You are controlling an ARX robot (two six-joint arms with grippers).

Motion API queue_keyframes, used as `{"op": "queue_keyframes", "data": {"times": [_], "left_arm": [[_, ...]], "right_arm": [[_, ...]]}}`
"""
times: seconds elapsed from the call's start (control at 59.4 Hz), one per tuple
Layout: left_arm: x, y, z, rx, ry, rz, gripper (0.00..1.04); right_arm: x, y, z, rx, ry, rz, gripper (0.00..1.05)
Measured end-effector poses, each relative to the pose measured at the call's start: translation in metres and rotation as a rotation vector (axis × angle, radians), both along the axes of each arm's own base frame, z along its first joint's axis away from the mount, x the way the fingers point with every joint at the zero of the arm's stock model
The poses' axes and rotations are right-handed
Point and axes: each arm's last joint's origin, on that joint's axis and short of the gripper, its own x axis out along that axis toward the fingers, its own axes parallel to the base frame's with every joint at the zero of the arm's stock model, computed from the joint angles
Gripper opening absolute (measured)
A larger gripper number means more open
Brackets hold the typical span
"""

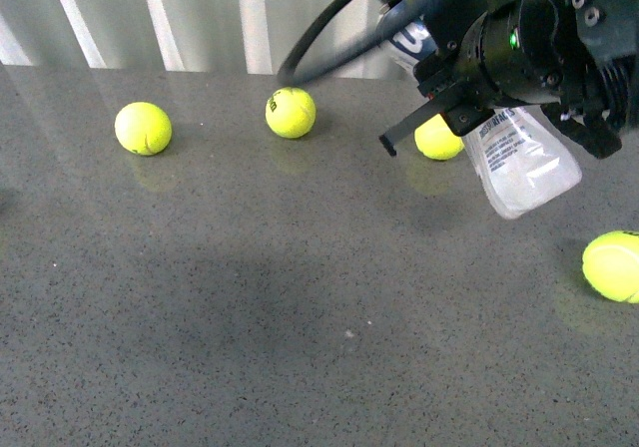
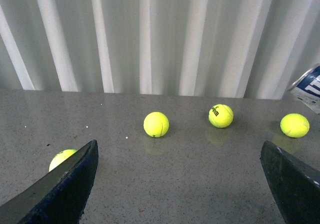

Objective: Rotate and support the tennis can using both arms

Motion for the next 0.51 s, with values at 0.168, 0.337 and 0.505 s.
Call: {"op": "queue_keyframes", "data": {"times": [0.168, 0.337, 0.505], "left_arm": [[0.000, 0.000, 0.000, 0.000, 0.000, 0.000, 0.98], [0.000, 0.000, 0.000, 0.000, 0.000, 0.000, 0.98], [0.000, 0.000, 0.000, 0.000, 0.000, 0.000, 0.98]], "right_arm": [[-0.022, 0.014, -0.007, -0.275, -0.102, 0.345, 0.12], [-0.033, 0.030, -0.021, -0.366, -0.153, 0.596, 0.12], [-0.031, 0.053, -0.054, -0.378, -0.125, 0.723, 0.12]]}}
